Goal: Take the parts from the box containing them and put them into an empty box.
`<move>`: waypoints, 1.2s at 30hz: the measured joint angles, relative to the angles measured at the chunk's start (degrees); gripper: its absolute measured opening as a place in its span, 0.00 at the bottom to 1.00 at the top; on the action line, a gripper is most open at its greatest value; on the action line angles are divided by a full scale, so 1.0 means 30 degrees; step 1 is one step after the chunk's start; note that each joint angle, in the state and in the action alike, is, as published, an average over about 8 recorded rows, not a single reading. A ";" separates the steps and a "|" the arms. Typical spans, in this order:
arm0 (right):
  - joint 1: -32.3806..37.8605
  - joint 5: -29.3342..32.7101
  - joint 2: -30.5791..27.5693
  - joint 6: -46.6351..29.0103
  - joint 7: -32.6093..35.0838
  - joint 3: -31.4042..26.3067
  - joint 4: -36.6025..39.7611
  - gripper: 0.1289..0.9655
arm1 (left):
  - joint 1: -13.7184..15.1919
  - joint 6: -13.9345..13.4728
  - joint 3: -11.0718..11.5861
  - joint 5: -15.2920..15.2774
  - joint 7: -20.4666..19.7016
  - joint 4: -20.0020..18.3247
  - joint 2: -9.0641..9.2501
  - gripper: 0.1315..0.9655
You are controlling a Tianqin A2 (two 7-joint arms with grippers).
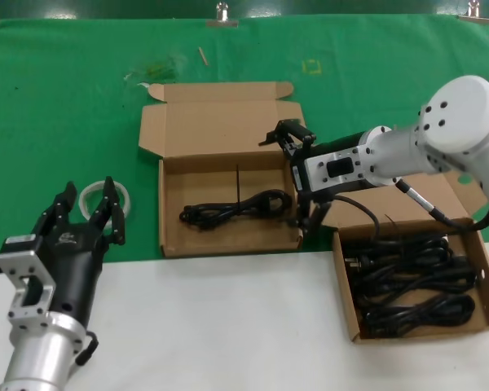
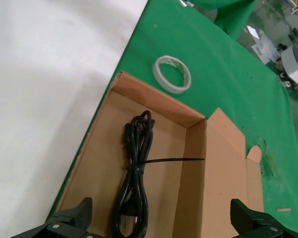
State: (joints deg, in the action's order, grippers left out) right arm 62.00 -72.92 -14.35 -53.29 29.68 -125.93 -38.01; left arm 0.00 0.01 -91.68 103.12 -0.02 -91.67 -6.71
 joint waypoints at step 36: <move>-0.9099 -0.4432 -0.0417 0.7819 -0.4357 0.5028 -0.7875 1.00 | 0.0000 -0.0001 0.0001 0.0002 0.0016 0.0000 0.0002 0.92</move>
State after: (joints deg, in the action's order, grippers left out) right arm 34.70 -86.21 -15.60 -29.83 16.61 -110.85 -61.63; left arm 0.00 0.00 -91.68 103.13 0.03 -91.67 -6.70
